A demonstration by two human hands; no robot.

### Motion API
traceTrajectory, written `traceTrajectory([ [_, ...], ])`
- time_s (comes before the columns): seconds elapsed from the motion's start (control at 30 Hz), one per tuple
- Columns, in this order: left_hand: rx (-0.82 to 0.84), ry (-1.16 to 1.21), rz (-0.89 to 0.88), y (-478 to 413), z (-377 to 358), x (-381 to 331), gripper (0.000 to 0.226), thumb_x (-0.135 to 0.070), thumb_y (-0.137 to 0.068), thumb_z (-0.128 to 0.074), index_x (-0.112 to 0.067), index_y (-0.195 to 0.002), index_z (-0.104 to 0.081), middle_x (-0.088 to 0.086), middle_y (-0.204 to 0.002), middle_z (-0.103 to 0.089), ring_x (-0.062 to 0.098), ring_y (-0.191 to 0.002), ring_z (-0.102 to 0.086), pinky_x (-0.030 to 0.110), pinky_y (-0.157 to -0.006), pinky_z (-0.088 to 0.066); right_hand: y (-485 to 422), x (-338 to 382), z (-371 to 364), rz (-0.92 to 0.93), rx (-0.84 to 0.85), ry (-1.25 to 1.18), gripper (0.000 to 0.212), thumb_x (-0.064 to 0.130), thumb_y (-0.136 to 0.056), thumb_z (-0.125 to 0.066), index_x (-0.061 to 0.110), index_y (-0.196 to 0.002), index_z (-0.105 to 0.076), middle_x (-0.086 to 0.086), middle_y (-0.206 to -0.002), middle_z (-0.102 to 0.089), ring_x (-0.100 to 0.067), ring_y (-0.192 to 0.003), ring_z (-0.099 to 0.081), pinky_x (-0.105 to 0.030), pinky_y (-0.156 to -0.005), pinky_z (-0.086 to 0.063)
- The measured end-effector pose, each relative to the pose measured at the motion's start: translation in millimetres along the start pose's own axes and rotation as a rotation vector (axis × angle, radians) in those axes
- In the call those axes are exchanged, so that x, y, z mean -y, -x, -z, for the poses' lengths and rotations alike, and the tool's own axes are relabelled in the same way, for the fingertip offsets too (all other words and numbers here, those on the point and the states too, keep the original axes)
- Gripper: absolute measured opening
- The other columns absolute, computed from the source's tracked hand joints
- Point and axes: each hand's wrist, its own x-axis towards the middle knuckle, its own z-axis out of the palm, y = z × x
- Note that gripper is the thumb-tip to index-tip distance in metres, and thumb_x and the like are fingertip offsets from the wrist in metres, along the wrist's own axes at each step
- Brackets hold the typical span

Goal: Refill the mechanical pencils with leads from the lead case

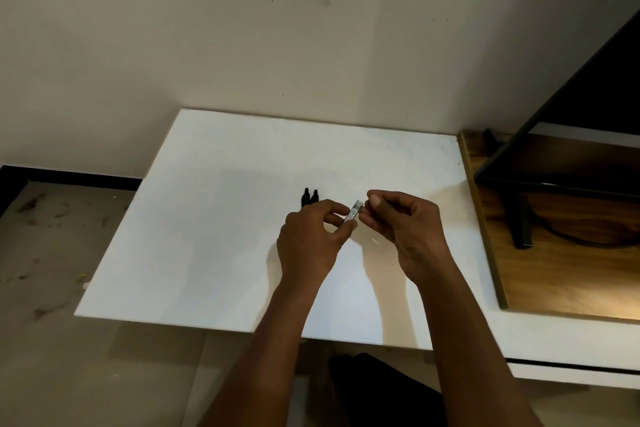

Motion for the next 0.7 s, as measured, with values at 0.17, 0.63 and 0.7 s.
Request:
traceTrajectory([
  [0.17,0.029,0.068,-0.015,-2.6,3.2,1.2,0.015,-0.039,-0.082,-0.078,-0.035,-0.096,-0.079,-0.016,-0.082,-0.076,-0.003,-0.056,-0.055,0.021,-0.056,-0.036,-1.2,0.2,-0.4,0.031,0.052,-0.037,0.013,-0.001,-0.089,-0.07,-0.002,-0.101,-0.075,-0.021,-0.091,-0.076,-0.031,-0.086,-0.076,-0.03,-0.078,-0.062],
  [0.63,0.028,0.088,-0.018,-4.6,7.6,5.0,0.014,-0.034,-0.086,-0.075,-0.034,-0.1,-0.08,-0.014,-0.095,-0.078,0.012,-0.083,-0.061,0.025,-0.067,-0.04,-2.7,-0.7,0.6,0.095,0.116,0.065,0.019,-0.006,-0.088,-0.069,-0.002,-0.106,-0.074,-0.026,-0.095,-0.075,-0.036,-0.086,-0.076,-0.033,-0.082,-0.062],
  [0.7,0.016,0.077,-0.026,-5.1,6.7,5.7,0.014,-0.034,-0.087,-0.074,-0.034,-0.1,-0.08,-0.012,-0.095,-0.078,0.017,-0.09,-0.064,0.028,-0.069,-0.045,-3.6,-0.6,1.4,0.097,0.107,0.072,0.019,-0.006,-0.087,-0.071,-0.003,-0.106,-0.072,-0.025,-0.091,-0.076,-0.036,-0.083,-0.076,-0.033,-0.08,-0.063],
])
